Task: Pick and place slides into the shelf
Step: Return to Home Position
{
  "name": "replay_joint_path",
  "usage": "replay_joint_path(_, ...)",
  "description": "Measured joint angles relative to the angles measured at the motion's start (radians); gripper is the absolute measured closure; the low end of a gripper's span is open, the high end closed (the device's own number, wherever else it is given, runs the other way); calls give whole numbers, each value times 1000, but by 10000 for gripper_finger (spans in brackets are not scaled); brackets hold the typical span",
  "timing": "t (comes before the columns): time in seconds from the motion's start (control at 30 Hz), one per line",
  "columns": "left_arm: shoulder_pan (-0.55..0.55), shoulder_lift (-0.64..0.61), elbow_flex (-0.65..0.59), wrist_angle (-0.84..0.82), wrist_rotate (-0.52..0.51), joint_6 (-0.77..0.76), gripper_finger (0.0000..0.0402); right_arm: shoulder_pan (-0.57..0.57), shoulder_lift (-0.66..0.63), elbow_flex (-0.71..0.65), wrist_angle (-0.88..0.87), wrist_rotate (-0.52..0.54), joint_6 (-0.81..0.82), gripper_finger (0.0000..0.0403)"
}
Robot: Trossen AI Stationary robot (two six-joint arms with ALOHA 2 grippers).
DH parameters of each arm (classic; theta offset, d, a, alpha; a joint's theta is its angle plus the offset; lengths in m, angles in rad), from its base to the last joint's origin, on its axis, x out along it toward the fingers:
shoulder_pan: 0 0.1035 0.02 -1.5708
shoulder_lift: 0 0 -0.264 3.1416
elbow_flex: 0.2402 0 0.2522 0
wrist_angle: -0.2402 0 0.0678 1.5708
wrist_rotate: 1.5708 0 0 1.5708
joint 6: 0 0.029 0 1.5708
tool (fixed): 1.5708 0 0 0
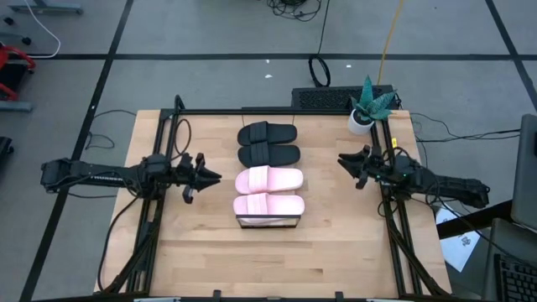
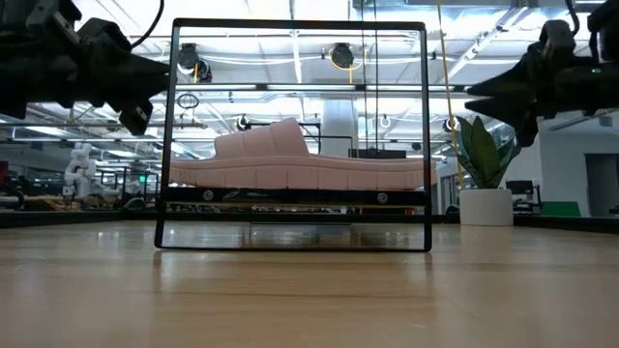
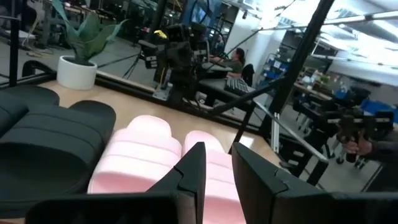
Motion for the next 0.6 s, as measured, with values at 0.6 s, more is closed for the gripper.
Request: replay_joint_path(0.6, 142, -1, 0, -55, 318, -56, 327, -113, 0, -44, 108, -209, 18, 284)
